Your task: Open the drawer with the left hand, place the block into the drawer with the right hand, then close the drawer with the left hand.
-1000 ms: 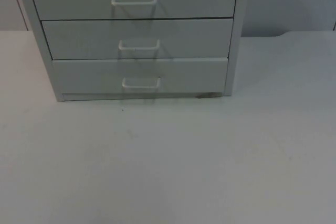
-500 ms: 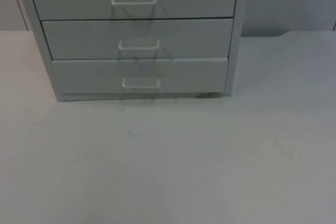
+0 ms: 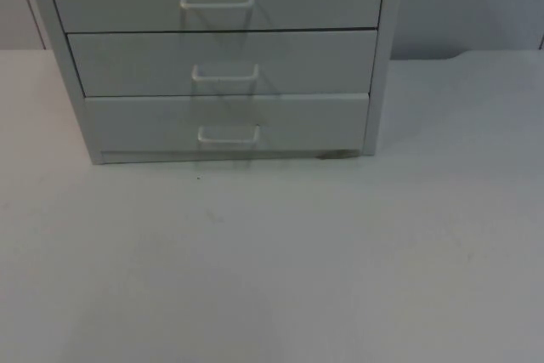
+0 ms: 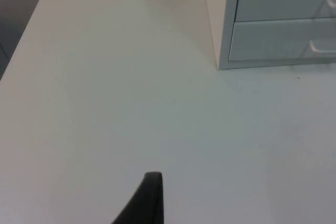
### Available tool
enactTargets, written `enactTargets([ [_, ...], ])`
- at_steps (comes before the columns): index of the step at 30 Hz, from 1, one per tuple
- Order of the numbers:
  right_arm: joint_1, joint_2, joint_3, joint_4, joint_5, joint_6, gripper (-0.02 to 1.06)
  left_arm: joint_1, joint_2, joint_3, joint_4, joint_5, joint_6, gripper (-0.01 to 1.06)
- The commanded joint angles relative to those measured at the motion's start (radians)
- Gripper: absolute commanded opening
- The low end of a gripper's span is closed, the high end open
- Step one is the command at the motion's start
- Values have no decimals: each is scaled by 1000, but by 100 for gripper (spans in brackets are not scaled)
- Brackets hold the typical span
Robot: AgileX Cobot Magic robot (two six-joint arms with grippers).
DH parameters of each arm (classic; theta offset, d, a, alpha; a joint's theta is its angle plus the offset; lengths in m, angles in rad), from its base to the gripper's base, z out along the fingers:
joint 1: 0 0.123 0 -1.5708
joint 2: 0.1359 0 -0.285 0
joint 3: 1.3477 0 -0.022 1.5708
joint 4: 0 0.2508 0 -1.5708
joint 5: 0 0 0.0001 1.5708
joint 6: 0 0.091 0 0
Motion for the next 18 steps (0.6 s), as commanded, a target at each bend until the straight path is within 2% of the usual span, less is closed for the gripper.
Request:
enactTargets([
  [1,-5,-3,6,-8,-14,6,105,-5,-2,3,-1,-3,-8,105],
  [7,-5,-3,6,-50,-14,44,105,-5,-2,3,-1,-3,-8,105],
  [18,-5,-3,6,-48,-16,44,105,-5,-2,3,-3,-3,-8,105],
])
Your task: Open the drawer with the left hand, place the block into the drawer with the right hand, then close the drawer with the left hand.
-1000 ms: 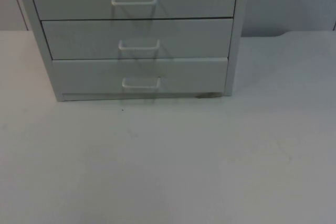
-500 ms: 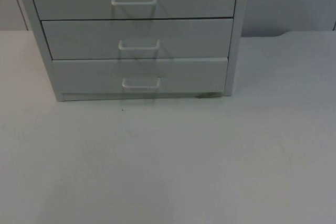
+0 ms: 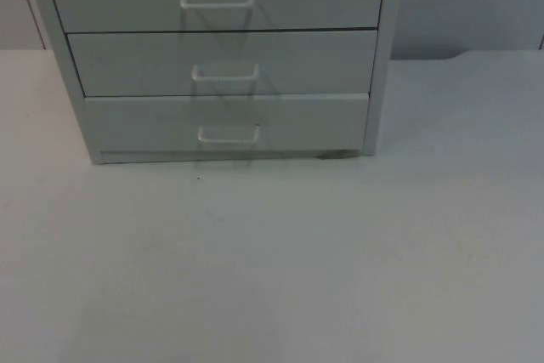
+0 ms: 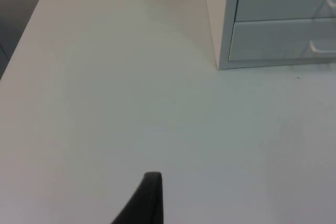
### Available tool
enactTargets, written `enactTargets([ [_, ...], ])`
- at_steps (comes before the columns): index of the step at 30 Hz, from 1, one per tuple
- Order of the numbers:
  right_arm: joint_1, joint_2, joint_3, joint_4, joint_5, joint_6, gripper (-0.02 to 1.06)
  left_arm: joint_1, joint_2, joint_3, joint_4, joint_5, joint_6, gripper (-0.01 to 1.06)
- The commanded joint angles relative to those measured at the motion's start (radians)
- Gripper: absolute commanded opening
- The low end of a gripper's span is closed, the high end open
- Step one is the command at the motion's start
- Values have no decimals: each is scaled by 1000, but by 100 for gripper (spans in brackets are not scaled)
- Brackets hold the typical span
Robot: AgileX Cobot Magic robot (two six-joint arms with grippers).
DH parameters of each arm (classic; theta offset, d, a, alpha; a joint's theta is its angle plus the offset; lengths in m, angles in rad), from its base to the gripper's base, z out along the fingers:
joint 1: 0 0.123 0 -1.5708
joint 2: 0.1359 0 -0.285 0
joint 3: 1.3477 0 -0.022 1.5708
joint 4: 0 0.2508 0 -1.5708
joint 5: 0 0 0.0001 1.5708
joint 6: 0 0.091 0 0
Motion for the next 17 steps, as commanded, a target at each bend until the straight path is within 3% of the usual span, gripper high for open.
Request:
enactTargets([
  [1,-5,-3,6,-5,-14,0,105,-5,-2,3,-3,-3,-8,105],
  [12,-10,-3,6,-5,-14,8,105,-5,-2,3,-3,-3,-8,105],
  [17,-77,-3,6,-5,-14,8,105,-5,-2,3,-3,-3,-8,105],
])
